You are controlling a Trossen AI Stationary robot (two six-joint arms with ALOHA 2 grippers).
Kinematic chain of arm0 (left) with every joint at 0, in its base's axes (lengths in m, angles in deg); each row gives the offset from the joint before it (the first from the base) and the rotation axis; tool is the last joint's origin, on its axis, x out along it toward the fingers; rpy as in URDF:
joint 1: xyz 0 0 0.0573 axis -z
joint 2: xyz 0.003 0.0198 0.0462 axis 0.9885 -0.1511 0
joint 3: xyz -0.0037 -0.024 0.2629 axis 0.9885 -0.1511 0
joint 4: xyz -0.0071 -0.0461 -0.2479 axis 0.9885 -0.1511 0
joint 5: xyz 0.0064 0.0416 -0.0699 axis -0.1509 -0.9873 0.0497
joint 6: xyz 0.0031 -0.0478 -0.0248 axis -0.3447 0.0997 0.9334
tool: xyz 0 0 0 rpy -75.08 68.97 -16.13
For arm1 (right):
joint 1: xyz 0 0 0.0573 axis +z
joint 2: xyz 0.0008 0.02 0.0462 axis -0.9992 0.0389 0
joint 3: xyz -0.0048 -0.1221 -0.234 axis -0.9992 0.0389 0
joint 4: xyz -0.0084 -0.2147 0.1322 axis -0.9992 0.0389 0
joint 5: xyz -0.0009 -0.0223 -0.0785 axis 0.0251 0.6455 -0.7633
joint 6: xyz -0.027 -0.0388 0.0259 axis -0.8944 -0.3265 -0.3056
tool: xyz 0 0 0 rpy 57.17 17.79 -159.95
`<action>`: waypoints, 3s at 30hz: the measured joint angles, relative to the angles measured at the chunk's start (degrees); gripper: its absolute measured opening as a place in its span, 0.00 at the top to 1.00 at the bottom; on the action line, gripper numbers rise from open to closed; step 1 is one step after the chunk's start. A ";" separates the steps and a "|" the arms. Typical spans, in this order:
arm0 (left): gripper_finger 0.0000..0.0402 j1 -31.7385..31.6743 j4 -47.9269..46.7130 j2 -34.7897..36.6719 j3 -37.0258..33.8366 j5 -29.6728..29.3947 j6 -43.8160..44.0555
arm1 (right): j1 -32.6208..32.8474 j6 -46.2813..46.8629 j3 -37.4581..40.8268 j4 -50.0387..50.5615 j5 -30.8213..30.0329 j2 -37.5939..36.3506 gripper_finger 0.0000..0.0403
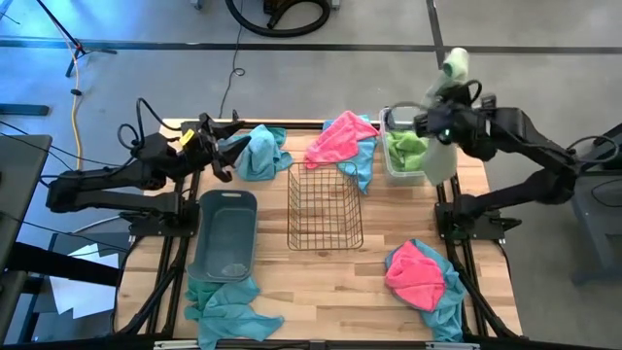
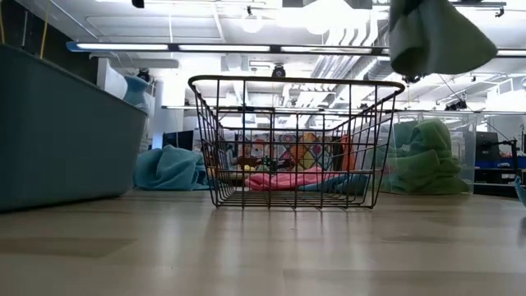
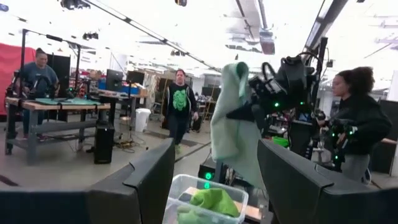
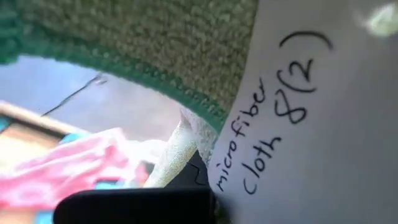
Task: Sort microfiber towel by color & place in baskets
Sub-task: Put the light green towel into the transparent bin
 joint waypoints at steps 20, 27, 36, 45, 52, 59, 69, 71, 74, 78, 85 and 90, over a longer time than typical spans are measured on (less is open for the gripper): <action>0.47 0.00 2.70 -1.80 0.00 -1.48 0.45 | -34.20 -31.01 17.85 -39.55 37.44 -1.93 1.00; 0.47 0.00 2.68 -1.78 0.00 -3.85 -3.20 | -39.51 -27.19 26.82 -44.12 42.58 -2.04 1.00; 0.47 -0.02 2.57 -1.78 0.00 -4.92 -7.14 | -37.89 -16.20 36.28 -38.58 48.98 -4.64 1.00; 0.47 -0.02 2.52 -1.78 0.00 -5.66 -8.17 | -37.09 -2.80 41.90 -35.33 59.24 -4.53 1.00; 0.47 -0.02 2.54 -1.78 0.00 -5.66 -7.98 | -40.98 9.60 41.16 -34.82 64.77 -1.74 1.00; 0.47 -0.02 2.59 -1.78 0.00 -5.66 -8.07 | -41.50 17.61 41.20 -41.80 64.56 6.13 1.00; 0.47 -0.02 2.60 -1.78 0.00 -5.65 -8.11 | -41.46 28.46 41.20 -43.26 61.95 12.11 1.00; 0.47 -0.02 2.61 -1.78 0.00 -5.64 -8.10 | -41.48 30.02 41.20 -43.19 60.74 12.39 0.99; 0.47 -0.02 2.61 -1.78 0.00 -5.66 -8.11 | -41.46 30.98 41.20 -43.13 60.17 12.89 0.99; 0.47 -0.02 2.60 -1.78 0.00 -5.66 -8.77 | -41.35 31.27 41.20 -43.14 59.52 14.14 0.99; 0.47 -0.02 2.59 -1.78 0.00 -5.94 -11.06 | -39.93 31.29 41.13 -43.30 59.25 18.49 0.99; 0.47 -0.02 2.57 -1.78 0.00 -5.99 -11.10 | -39.95 31.29 40.98 -43.87 59.70 20.32 0.99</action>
